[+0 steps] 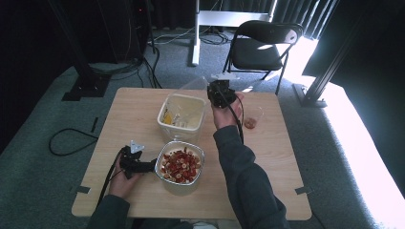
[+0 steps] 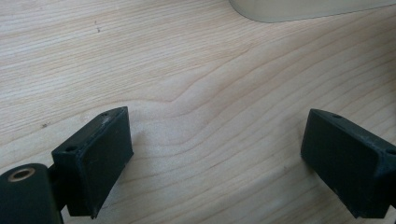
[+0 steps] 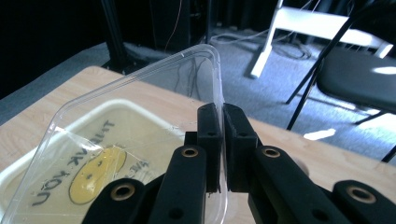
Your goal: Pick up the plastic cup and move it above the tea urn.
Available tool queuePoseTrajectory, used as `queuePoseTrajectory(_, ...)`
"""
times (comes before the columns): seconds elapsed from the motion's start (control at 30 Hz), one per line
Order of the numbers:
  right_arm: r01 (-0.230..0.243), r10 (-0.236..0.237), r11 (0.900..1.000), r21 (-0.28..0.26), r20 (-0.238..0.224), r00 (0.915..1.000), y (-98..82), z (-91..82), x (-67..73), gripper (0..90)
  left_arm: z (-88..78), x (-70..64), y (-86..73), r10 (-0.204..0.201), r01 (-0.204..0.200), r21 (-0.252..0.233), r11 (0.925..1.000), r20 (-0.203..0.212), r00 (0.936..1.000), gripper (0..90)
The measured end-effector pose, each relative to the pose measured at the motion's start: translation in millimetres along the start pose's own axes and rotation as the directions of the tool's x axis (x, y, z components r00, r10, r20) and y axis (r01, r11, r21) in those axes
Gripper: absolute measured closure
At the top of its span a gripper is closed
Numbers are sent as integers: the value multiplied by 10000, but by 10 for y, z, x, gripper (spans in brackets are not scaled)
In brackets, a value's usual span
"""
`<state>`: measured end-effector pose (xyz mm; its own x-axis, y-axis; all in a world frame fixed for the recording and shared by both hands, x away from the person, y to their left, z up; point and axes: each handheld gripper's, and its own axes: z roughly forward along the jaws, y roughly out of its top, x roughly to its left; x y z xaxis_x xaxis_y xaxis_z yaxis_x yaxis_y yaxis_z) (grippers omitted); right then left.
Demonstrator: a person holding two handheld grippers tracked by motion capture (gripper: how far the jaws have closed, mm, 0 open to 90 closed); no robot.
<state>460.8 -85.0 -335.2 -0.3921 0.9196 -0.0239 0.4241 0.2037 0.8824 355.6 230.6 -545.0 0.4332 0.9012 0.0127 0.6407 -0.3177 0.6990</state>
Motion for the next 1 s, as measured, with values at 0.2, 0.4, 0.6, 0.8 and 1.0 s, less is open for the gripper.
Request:
queuePoseTrajectory(0.2, 46, -66, 9984, -569, -349, 9994, 29, -75, 41, 677, -1, 1, 0, 17, -17, 6, 10000, -2, 10000, 95)
queuePoseTrajectory(0.4, 155, -166, 9996, -222, -525, 9985, 9, -13, 79, 599, -1, 2, 0, 29, -29, 15, 10000, -2, 10000, 95)
queuePoseTrajectory(0.6, 375, -304, 9932, 1100, -656, 9974, -64, 182, 123, 656, -2, 2, 0, 25, -25, 19, 10000, 5, 10000, 95)
queuePoseTrajectory(0.8, 491, -490, 9931, 1062, -36, 9988, -54, 174, 125, 840, -1, 1, 0, 14, -14, 11, 10000, -1, 10000, 95)
queuePoseTrajectory(1.0, 394, -419, 9971, 646, 384, 9984, -21, 112, 79, 868, -2, 2, 0, 29, -29, 23, 10000, -2, 10000, 95)
